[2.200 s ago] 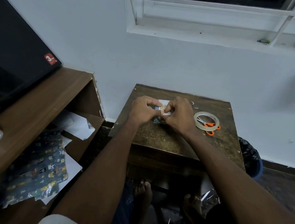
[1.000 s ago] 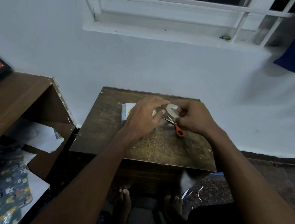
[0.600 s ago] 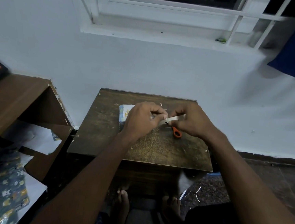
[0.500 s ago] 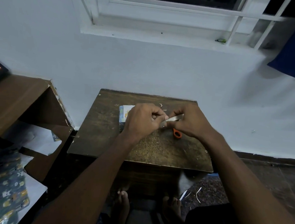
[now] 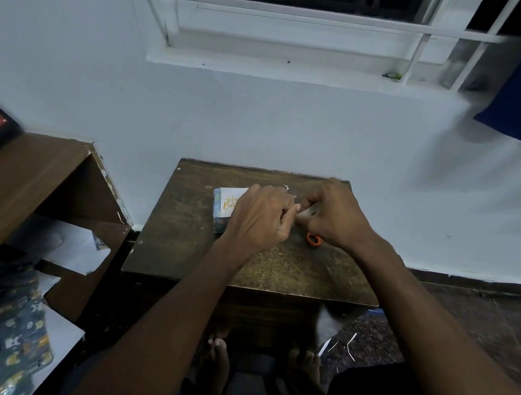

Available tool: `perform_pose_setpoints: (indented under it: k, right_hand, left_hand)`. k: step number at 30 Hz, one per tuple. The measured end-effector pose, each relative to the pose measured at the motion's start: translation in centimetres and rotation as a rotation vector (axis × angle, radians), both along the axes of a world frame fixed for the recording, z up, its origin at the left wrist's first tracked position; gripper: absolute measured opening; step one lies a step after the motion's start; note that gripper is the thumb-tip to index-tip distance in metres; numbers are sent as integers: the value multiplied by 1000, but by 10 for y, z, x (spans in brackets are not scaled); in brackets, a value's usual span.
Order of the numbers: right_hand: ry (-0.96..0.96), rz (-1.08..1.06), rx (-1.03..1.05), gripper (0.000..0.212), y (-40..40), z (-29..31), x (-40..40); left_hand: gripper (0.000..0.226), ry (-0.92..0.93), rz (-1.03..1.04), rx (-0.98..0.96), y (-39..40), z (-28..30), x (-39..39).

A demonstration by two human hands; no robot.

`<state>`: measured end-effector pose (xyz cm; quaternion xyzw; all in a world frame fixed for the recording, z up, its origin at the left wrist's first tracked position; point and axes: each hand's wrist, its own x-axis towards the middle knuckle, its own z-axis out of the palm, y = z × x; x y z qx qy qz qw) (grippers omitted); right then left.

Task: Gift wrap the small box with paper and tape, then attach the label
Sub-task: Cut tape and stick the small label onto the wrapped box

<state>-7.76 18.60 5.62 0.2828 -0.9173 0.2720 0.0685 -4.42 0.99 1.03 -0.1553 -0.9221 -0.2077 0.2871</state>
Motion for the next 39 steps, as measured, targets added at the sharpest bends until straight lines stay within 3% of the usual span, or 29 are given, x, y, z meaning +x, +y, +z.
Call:
perform_pose_setpoints:
  k: [4,9,14,18,25,28,31,33,35,38,39]
  right_hand:
    - [-71,6,-101,14,3,2,-2]
    - [-36,-3,-58,18,6,-2,-8]
    - [-12,-11,-72,19,12,0,-10]
    - [4,32,-49,21,13,5,-8]
    - [-31,55,-162,27,11,9,-4]
    - [-18,50,-208,22,13,7,-6]
    - [-43,11,-242,25,20,4,-10]
    - [-79,15,-242,26,24,2,-11]
    - [-128,1,-218,41,25,0,-12]
    - [-213,-167,-72,97,28,-4,-16]
    - [-265,-227,-34,101,28,-7,-17]
  left_hand:
    - [53,-148,32,233,-1,4,-2]
    - [70,-161,61,377,-11,7,-1]
    - [25,-161,-163,293,-18,5,-3]
    - [3,-151,-190,321,-14,2,-4]
    - [15,-98,-28,472,-1,4,-2]
    - [15,-178,-97,500,-2,2,-5]
    - [30,-250,-181,385,-9,1,-6]
    - [17,-222,-180,301,-11,-2,-7]
    - [19,-186,-117,274,-9,-4,-7]
    - [15,-170,-51,307,-7,-2,-7]
    - [15,-163,-39,323,-7,-2,-7]
